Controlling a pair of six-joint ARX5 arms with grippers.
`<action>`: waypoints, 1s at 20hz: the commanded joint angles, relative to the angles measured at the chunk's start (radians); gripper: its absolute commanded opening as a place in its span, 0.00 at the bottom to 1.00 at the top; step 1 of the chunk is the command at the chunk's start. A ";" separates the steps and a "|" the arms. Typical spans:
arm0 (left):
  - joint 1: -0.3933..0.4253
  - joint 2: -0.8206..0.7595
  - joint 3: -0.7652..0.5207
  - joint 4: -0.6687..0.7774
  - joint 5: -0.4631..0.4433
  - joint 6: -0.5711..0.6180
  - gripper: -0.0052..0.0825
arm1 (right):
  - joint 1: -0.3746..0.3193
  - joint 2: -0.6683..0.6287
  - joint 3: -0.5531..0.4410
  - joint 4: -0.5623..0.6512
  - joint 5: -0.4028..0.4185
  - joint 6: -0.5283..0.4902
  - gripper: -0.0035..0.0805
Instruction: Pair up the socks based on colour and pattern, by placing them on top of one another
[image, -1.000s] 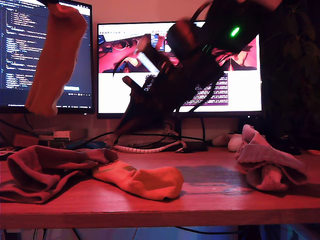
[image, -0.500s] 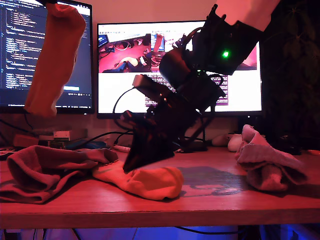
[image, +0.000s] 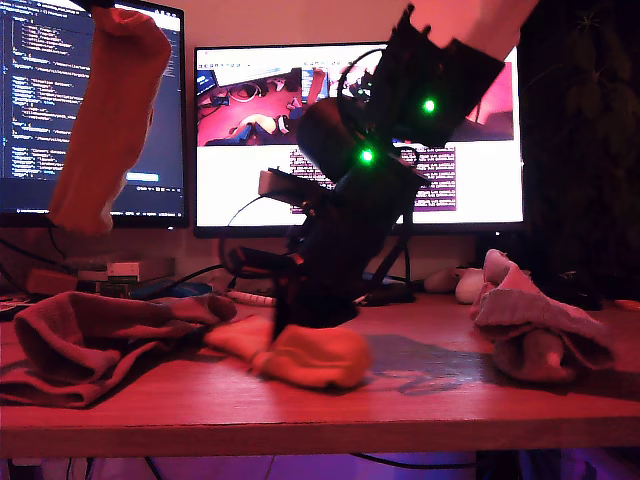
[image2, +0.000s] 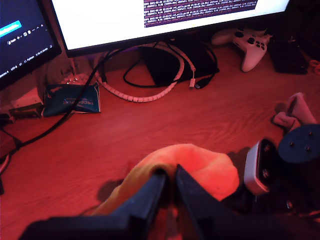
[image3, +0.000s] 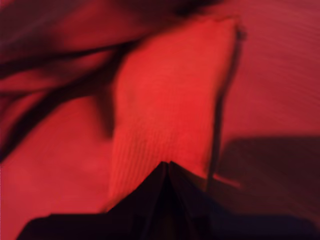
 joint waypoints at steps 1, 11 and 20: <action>0.002 -0.003 -0.003 0.006 -0.002 0.007 0.04 | -0.013 0.038 -0.041 -0.068 0.091 0.050 0.03; 0.002 -0.003 -0.003 -0.014 -0.001 0.052 0.04 | 0.013 -0.029 -0.041 -0.203 0.252 0.272 0.03; 0.002 -0.003 -0.003 0.011 0.015 0.051 0.04 | 0.012 -0.286 -0.041 -0.206 0.277 0.281 0.03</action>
